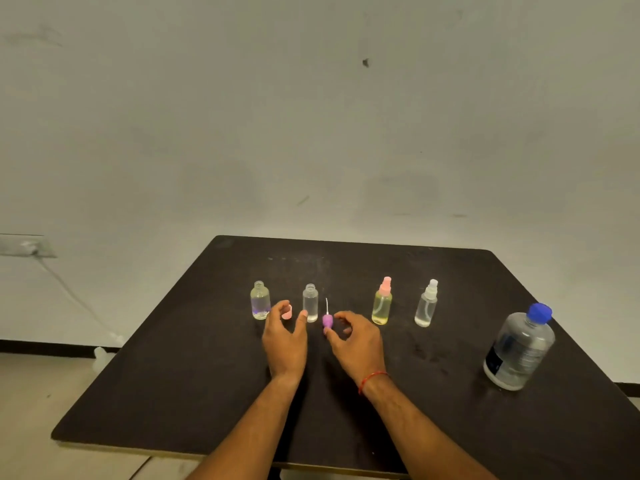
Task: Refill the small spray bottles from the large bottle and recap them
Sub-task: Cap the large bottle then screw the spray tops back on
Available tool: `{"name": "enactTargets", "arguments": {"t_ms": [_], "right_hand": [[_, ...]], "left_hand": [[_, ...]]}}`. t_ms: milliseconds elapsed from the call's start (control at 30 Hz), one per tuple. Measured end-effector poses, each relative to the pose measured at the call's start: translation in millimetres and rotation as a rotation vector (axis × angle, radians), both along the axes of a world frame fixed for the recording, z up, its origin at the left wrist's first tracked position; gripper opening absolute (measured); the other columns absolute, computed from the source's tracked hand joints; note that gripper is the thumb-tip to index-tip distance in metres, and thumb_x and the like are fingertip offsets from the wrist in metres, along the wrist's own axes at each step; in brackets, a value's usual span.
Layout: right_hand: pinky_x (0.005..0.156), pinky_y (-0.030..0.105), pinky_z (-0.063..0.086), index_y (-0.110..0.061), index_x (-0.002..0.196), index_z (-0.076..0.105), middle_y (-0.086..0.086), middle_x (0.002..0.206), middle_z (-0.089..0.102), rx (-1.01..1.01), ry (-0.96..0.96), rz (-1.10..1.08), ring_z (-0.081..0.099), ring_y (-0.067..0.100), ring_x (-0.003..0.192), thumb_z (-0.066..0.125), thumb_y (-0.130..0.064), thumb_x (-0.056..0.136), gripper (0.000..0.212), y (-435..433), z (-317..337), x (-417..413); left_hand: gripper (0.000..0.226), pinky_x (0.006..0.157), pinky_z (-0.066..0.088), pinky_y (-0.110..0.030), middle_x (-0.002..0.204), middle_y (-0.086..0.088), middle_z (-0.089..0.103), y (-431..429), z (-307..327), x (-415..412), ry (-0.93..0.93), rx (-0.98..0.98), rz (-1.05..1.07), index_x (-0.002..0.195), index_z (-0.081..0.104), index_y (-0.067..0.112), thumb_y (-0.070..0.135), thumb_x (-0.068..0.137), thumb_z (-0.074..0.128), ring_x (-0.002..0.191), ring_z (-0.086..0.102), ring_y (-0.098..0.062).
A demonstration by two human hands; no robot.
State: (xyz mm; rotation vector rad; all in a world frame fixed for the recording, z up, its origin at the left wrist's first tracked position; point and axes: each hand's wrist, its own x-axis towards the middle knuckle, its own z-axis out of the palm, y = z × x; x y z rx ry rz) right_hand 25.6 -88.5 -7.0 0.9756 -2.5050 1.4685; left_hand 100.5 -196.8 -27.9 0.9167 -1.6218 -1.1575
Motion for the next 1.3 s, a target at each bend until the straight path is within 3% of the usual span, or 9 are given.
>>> {"name": "enactTargets", "arguments": {"t_ms": [100, 233, 367, 567, 733, 833, 967, 1033, 1300], "right_hand": [[0.069, 0.020, 0.050, -0.022, 0.086, 0.065, -0.015, 0.078, 0.057, 0.036, 0.027, -0.006, 0.058, 0.004, 0.074, 0.077, -0.027, 0.077, 0.016, -11.5, -3.1, 0.5], [0.065, 0.020, 0.042, -0.024, 0.079, 0.060, -0.011, 0.076, 0.054, 0.139, 0.044, -0.047, 0.055, 0.009, 0.073, 0.074, -0.028, 0.076, 0.016, -22.5, -8.0, -4.3], [0.063, 0.026, 0.045, -0.022, 0.071, 0.053, -0.008, 0.072, 0.053, 0.188, 0.047, -0.068, 0.054, 0.015, 0.071, 0.072, -0.029, 0.074, 0.020, -33.1, -12.3, -9.1], [0.064, 0.027, 0.046, -0.021, 0.080, 0.055, -0.005, 0.078, 0.057, 0.189, 0.054, -0.088, 0.055, 0.015, 0.074, 0.067, -0.023, 0.084, 0.012, -38.4, -15.3, -15.5], [0.072, 0.022, 0.053, -0.017, 0.093, 0.066, -0.005, 0.085, 0.059, -0.006, 0.100, -0.132, 0.056, 0.007, 0.076, 0.074, -0.015, 0.082, 0.014, -21.1, -0.9, -21.1], [0.087, 0.030, 0.056, -0.014, 0.100, 0.070, -0.006, 0.090, 0.062, -0.204, 0.136, -0.129, 0.063, 0.011, 0.090, 0.075, -0.007, 0.081, 0.021, -9.9, 20.5, -28.9], [0.076, 0.025, 0.059, -0.012, 0.103, 0.072, -0.003, 0.096, 0.066, -0.343, 0.087, -0.044, 0.068, 0.010, 0.086, 0.072, 0.004, 0.080, 0.028, -1.5, 59.8, -36.0], [0.075, 0.023, 0.059, -0.013, 0.104, 0.073, -0.002, 0.096, 0.068, -0.325, 0.118, -0.017, 0.068, 0.009, 0.086, 0.071, 0.003, 0.081, 0.028, 0.2, 73.1, -39.5], [0.080, 0.022, 0.056, -0.014, 0.100, 0.074, -0.004, 0.095, 0.069, -0.161, 0.238, 0.052, 0.064, 0.006, 0.088, 0.072, 0.004, 0.078, 0.028, 2.9, 80.2, -39.9]], "left_hand": [[0.051, 0.103, 0.047, -0.028, 0.135, 0.001, 0.064, -5.5, -0.9, -6.7, -0.050, 0.014, -0.066, 0.138, 0.059, 0.013, 0.025, 0.091, 0.076, 0.127, 0.058, -0.015], [0.060, 0.106, 0.052, -0.039, 0.142, 0.003, 0.062, -14.1, -4.7, -17.2, -0.105, 0.005, -0.124, 0.143, 0.056, 0.019, 0.032, 0.089, 0.078, 0.133, 0.055, -0.016], [0.063, 0.107, 0.046, -0.028, 0.142, -0.002, 0.062, -22.6, -5.7, -26.6, -0.146, 0.000, -0.140, 0.145, 0.055, 0.015, 0.032, 0.089, 0.079, 0.132, 0.057, -0.019], [0.032, 0.085, 0.059, -0.038, 0.096, 0.009, 0.067, -28.6, -6.5, -33.4, -0.209, -0.048, -0.176, 0.120, 0.065, 0.028, 0.032, 0.090, 0.075, 0.094, 0.067, -0.016], [0.027, 0.082, 0.060, -0.044, 0.087, 0.015, 0.062, -28.4, -7.9, -32.5, -0.196, -0.077, -0.190, 0.118, 0.066, 0.028, 0.032, 0.092, 0.073, 0.093, 0.066, -0.019], [0.029, 0.084, 0.055, -0.031, 0.093, 0.015, 0.064, -24.9, -7.3, -30.4, -0.163, -0.086, -0.200, 0.121, 0.067, 0.028, 0.033, 0.092, 0.074, 0.099, 0.064, -0.016], [0.028, 0.096, 0.052, -0.031, 0.096, 0.026, 0.063, -21.7, -6.2, -29.2, -0.133, -0.109, -0.250, 0.119, 0.068, 0.029, 0.031, 0.092, 0.075, 0.101, 0.061, -0.003], [0.028, 0.101, 0.051, -0.034, 0.096, 0.030, 0.063, -21.5, -7.6, -28.9, -0.113, -0.120, -0.274, 0.118, 0.069, 0.033, 0.030, 0.091, 0.076, 0.100, 0.061, 0.002], [0.033, 0.090, 0.054, -0.028, 0.112, 0.013, 0.068, -23.0, -11.4, -27.8, -0.113, -0.140, -0.300, 0.121, 0.065, 0.041, 0.040, 0.090, 0.076, 0.107, 0.059, -0.004]]}}
